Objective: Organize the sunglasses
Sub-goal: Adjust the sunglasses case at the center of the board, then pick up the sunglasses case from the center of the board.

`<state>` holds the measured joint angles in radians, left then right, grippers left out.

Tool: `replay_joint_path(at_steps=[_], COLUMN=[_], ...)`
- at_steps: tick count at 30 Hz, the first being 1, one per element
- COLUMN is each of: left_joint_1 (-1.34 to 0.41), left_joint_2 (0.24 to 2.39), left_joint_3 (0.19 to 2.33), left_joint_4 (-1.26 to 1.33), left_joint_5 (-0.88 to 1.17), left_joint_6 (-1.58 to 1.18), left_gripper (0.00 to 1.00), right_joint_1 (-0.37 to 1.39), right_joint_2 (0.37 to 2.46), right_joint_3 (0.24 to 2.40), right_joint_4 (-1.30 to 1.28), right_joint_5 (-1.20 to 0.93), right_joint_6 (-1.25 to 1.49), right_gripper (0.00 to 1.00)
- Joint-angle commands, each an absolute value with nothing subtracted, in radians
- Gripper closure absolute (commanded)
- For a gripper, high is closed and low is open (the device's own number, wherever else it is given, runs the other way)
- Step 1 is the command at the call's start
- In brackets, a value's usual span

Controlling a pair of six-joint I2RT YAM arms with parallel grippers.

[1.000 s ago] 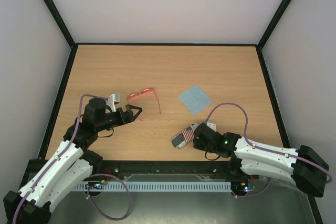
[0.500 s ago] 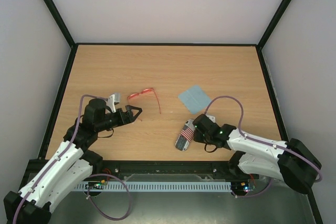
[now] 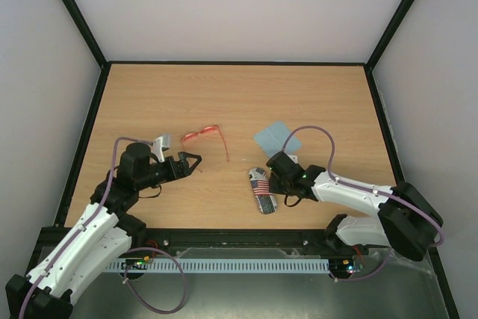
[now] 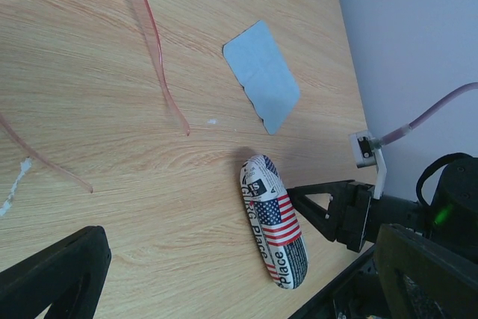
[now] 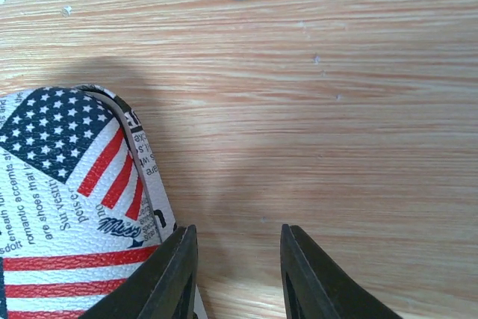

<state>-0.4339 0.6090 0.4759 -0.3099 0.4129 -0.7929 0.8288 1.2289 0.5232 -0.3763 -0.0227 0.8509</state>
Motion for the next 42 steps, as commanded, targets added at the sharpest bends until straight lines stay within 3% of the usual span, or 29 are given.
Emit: replay_joint_path(at_steps=[1, 11, 18, 28, 33, 38, 42], left_joint_1=[-0.440, -0.450, -0.654, -1.023, -1.073, -1.094, -1.115], left_joint_2=[0.596, 0.655, 0.799, 1.195, 1.392, 1.525, 1.577], left_joint_3=[0.469, 0.452, 0.473, 0.713, 0.881, 1.004, 1.054], left_joint_4=[-0.311, -0.332, -0.238, -0.198, -0.284, -0.352, -0.408], left_joint_5=[0.409, 0.402, 0.345, 0.086, 0.034, 0.018, -0.007], left_joint_6=[-0.784, -0.785, -0.850, -0.881, -0.834, -0.765, -0.761], left_gripper=[0.00, 0.00, 0.00, 0.00, 0.01, 0.00, 0.01], right_joint_1=[0.818, 0.821, 0.905, 0.996, 0.990, 0.986, 0.971], right_joint_2=[1.230, 1.086, 0.998, 0.987, 0.889, 0.873, 0.804], right_joint_3=[0.549, 0.415, 0.364, 0.376, 0.360, 0.277, 0.325], right_joint_4=[-0.396, -0.408, -0.425, -0.392, -0.438, -0.321, -0.449], right_joint_5=[-0.009, -0.133, -0.154, -0.123, -0.076, -0.147, -0.035], right_joint_6=[0.818, 0.895, 0.982, 1.032, 1.029, 1.040, 1.039], right_gripper=[0.68, 0.69, 0.69, 0.69, 0.67, 0.67, 0.67])
